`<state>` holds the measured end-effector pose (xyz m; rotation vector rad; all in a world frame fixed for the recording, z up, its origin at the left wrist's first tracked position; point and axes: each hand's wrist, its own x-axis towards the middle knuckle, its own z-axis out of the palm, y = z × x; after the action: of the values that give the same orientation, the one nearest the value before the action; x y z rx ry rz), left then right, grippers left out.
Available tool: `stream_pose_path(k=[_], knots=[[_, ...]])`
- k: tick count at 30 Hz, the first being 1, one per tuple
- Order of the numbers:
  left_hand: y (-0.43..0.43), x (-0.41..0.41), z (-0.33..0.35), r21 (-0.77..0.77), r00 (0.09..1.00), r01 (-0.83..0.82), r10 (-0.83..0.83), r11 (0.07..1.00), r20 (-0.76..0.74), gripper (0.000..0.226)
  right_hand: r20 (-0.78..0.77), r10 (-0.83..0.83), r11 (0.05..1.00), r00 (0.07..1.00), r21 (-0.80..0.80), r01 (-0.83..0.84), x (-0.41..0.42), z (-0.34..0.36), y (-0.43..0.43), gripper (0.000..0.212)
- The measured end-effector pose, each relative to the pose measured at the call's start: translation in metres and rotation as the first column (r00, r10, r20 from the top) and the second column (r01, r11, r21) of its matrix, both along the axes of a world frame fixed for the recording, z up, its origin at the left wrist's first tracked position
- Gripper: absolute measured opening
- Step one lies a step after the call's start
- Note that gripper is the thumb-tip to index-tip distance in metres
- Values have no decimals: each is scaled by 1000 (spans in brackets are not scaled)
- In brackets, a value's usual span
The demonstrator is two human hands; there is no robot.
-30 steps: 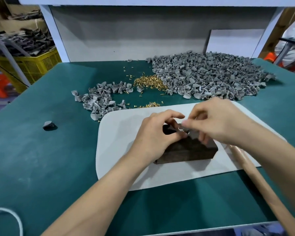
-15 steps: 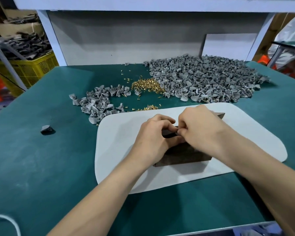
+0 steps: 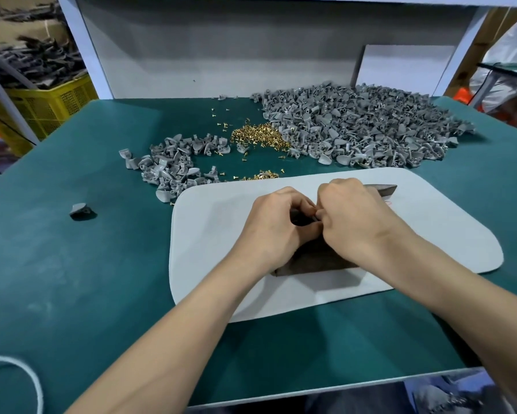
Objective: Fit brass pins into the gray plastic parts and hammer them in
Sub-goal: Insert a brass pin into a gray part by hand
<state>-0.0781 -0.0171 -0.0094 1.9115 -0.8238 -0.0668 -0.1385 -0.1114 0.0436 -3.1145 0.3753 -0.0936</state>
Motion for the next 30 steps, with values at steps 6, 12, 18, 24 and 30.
stream_pose_path(k=[6, 12, 18, 24, 30], knots=[[1, 1, -2, -80, 990, -119, 112, 990, -86, 13, 158, -8, 981, 987, 190, -23, 12, -1, -14, 10], [3, 6, 7, -451, 928, -150, -32, 880, -371, 17, 546, 17, 772, 837, 526, -358, 26, -17, -18, 9], [3, 11, 1, -454, 947, -166, 13, 875, -320, 22, 592, -157, 492, 791, 741, -457, 31, -37, -26, 24], [2, 14, -8, -500, 977, -168, 77, 850, -197, 33, 580, -181, 372, 794, 788, -491, 34, -41, -31, 21], [2, 16, -9, -510, 988, -113, 43, 853, -146, 30, 552, -180, 345, 814, 811, -473, 35, -43, -33, 24]])
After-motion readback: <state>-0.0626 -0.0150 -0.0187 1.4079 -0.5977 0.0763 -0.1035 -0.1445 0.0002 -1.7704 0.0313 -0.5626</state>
